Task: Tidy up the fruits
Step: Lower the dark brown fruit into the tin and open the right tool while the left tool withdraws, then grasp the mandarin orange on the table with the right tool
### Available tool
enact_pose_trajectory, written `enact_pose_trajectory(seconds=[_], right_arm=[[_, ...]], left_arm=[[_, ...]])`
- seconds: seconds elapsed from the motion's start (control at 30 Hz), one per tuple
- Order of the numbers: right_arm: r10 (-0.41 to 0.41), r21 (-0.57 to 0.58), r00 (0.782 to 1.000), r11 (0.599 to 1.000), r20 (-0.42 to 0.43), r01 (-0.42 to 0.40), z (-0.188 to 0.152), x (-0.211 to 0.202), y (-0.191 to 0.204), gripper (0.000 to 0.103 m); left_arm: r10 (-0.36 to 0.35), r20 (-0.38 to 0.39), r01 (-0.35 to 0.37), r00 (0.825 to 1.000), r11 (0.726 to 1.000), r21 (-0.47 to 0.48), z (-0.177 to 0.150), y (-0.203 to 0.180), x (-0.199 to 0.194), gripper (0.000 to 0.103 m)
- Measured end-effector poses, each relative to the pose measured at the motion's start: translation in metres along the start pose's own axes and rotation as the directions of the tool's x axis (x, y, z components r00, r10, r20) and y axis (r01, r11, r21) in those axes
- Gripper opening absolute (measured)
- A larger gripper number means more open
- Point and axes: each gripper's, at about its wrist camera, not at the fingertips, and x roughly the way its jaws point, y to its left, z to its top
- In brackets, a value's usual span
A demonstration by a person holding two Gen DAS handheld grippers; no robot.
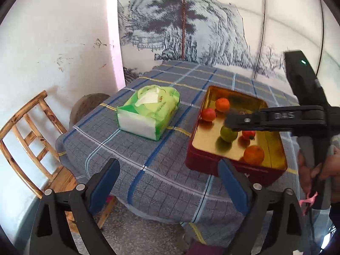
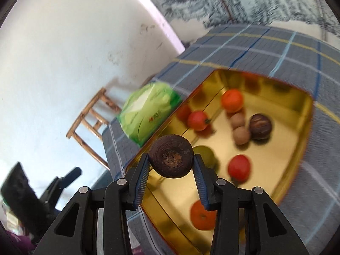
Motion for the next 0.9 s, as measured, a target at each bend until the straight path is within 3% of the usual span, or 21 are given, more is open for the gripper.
enact_pose_trajectory(seconds=[0.13,0.27,0.4,0.43,0.57,0.67,0.73,0.8,0.9], right_arm=[[-0.027,-0.029,0.999,0.999,-0.031,0.026,-0.003,0.02,0.008,0.042],[-0.035,-0.038,0.999,0.999,-0.034,0.033,0.0,0.025,0.008,0.044],[-0.016,-0.006,1.0,1.0,0.011,0.016,0.002,0.009,-0.002,0.046],[-0.01,0.007,1.0,1.0,0.029,0.01,0.003,0.001,-0.006,0.05],[-0.002,0.056,0.994,0.998,0.113,-0.004,-0.001,-0.043,-0.028,0.053],[-0.095,0.033,0.979,0.995,0.182,0.09,-0.027,-0.099,-0.048,0.056],[-0.178,0.018,0.962,0.984,0.206,0.178,-0.053,-0.134,-0.064,0.061],[-0.312,0.021,0.928,0.949,0.202,0.314,-0.087,-0.166,-0.087,0.065],[-0.442,0.054,0.883,0.897,0.159,0.439,-0.121,-0.191,-0.12,0.068]], left_arm=[[0.031,-0.023,-0.029,0.999,0.998,0.053,-0.004,-0.012,0.001,0.096],[0.04,-0.031,-0.04,0.999,0.999,0.002,-0.009,-0.018,-0.003,0.097],[-0.062,-0.03,0.057,0.998,0.99,-0.132,-0.023,-0.021,-0.014,0.097],[-0.119,-0.032,0.113,0.992,0.983,-0.147,-0.029,-0.024,-0.015,0.097],[-0.181,-0.024,0.178,0.983,0.98,-0.088,-0.032,-0.044,-0.026,0.097],[-0.28,0.038,0.281,0.959,0.96,-0.023,-0.031,-0.059,-0.042,0.102],[-0.309,0.057,0.308,0.949,0.951,0.028,-0.03,-0.071,-0.049,0.102],[-0.328,0.046,0.325,0.943,0.943,0.068,-0.029,-0.083,-0.049,0.102],[-0.337,-0.006,0.334,0.941,0.928,0.167,-0.025,-0.111,-0.044,0.102]])
